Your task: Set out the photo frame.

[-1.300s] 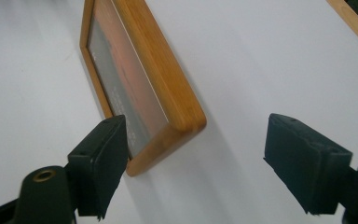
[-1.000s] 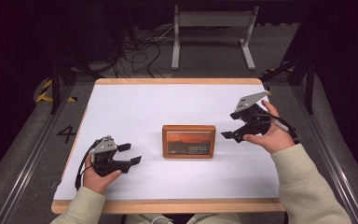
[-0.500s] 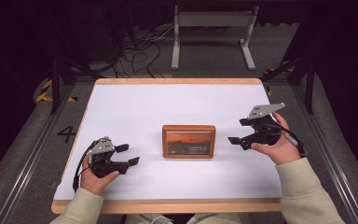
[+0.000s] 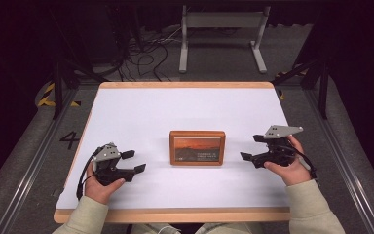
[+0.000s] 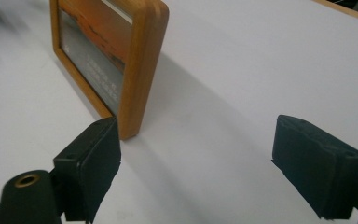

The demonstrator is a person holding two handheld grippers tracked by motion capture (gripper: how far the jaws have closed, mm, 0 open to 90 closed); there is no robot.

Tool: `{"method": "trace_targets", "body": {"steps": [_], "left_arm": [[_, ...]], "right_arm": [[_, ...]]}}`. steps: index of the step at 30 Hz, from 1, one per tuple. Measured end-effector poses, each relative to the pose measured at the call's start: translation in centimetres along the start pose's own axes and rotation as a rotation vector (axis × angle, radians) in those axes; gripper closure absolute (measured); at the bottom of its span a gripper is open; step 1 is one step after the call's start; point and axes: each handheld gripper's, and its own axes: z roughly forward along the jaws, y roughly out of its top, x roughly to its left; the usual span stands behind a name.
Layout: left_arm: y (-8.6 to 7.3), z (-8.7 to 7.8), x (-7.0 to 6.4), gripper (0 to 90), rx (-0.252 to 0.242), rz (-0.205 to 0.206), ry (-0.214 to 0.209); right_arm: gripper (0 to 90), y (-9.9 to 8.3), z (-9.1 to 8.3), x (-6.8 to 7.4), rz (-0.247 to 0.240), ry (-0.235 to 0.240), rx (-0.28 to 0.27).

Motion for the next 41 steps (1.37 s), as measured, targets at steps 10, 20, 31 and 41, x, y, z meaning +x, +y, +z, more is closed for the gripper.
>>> {"method": "trace_targets", "body": {"steps": [10,20,31,41], "left_arm": [[-0.1,0.0,0.3,29.3,-0.003,-0.007,0.001],[-0.2,0.0,0.5,29.3,-0.013,-0.026,-0.011],[-0.2,0.2,0.7,29.3,-0.008,-0.021,-0.008],[-0.3,0.2,0.7,29.3,-0.001,-0.025,-0.007]], "right_arm": [[15.3,-3.5,1.0,-0.2,0.089,-0.046,-0.020],[14.6,-5.6,2.0,-0.4,0.177,-0.032,-0.008],[13.0,-5.7,3.2,-0.2,0.192,-0.088,0.075],[12.2,-5.7,3.1,-0.2,0.182,-0.112,0.074]]}}
